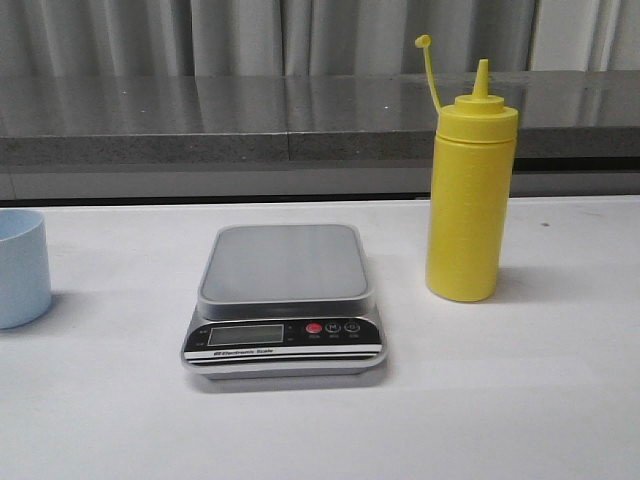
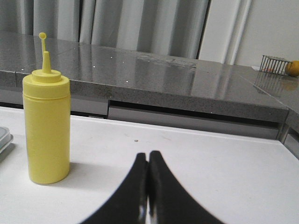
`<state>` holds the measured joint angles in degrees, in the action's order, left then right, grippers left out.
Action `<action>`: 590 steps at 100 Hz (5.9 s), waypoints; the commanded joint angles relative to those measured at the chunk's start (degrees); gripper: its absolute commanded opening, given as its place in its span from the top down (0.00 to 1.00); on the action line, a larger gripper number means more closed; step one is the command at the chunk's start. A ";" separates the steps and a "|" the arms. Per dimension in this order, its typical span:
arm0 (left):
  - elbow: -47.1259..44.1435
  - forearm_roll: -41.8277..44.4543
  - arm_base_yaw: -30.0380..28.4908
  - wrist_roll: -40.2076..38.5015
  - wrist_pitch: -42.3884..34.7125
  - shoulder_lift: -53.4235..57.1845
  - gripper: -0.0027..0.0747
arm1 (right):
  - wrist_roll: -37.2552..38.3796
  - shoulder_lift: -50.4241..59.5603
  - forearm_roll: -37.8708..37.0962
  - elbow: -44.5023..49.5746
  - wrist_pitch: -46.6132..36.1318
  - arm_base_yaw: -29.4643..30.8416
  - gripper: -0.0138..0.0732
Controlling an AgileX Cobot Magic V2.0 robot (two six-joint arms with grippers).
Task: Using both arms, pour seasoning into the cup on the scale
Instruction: 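Move the left gripper down toward the light blue cup, then grasp the light blue cup with the left gripper, then lift the cup and carry it over the scale with the left gripper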
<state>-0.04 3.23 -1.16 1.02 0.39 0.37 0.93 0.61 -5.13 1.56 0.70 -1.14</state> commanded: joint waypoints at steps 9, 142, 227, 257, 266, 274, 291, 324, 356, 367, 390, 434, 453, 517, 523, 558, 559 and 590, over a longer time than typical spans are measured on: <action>-0.49 -0.21 -0.06 -0.37 -4.78 1.93 0.99 | 0.12 0.89 -0.60 0.07 -4.12 0.43 0.98; 45.67 -8.81 -0.06 -1.02 31.42 -48.76 0.99 | 0.12 0.89 -0.60 0.07 -4.12 0.43 0.98; 54.53 -10.38 -0.06 -1.02 31.99 -73.47 0.30 | 0.12 0.89 -0.60 0.07 -4.12 0.43 0.98; 54.97 -10.65 -0.06 -1.02 29.99 -75.73 0.30 | 0.12 0.89 -0.60 0.07 -4.12 0.43 0.98; 55.32 -10.74 -0.06 -1.02 29.87 -77.94 0.30 | 0.12 0.89 -0.60 0.07 -4.12 0.43 0.98; 55.79 -10.74 -0.06 -1.02 29.87 -80.21 0.30 | 0.12 0.89 -0.60 0.07 -4.12 0.43 0.98; 57.45 -10.74 -0.06 -1.02 29.65 -84.33 0.30 | 0.12 0.89 -0.60 0.07 -4.12 0.43 0.98; 60.53 -10.74 -0.06 -1.02 29.51 -90.79 0.30 | 0.12 0.89 -0.60 0.07 -4.12 0.43 0.98; 60.53 -10.74 -0.06 -1.02 29.51 -95.01 0.31 | 0.12 0.89 -0.60 0.07 -4.12 0.43 0.98; 60.53 -10.74 -0.06 -1.02 28.80 -95.01 0.41 | 0.12 0.89 -0.60 0.07 -4.12 0.43 0.98; 60.53 -10.74 -0.06 -1.02 27.95 -95.01 0.91 | 0.12 0.89 -0.60 0.07 -4.12 0.43 0.98; 63.81 -14.99 0.08 -0.12 32.67 -92.87 0.99 | 0.12 0.89 -0.60 0.07 -4.12 0.43 0.98; 69.13 -15.90 3.93 1.18 38.00 -90.22 0.99 | 0.12 0.89 -0.60 0.07 -4.12 0.43 0.98; 87.12 -16.36 22.72 1.18 41.86 -97.38 0.99 | 0.12 0.89 -0.60 0.07 -4.12 0.43 0.98; 88.58 -16.36 23.89 1.18 42.23 -99.07 0.99 | 0.12 0.89 -0.60 0.07 -4.12 0.43 0.98; 91.39 -16.13 26.44 1.18 43.54 -107.38 0.99 | 0.12 0.89 -0.60 0.07 -4.12 0.43 0.98; 91.39 -16.24 26.44 1.18 43.54 -107.53 0.99 | 0.12 0.89 -0.60 0.07 -4.12 0.43 0.98; 91.39 -16.35 27.40 1.18 43.61 -108.34 0.99 | 0.12 0.89 -0.60 0.07 -4.12 0.43 0.98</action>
<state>89.54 -12.13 25.37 2.24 45.81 -110.74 1.02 0.61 -5.13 1.56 0.70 -1.14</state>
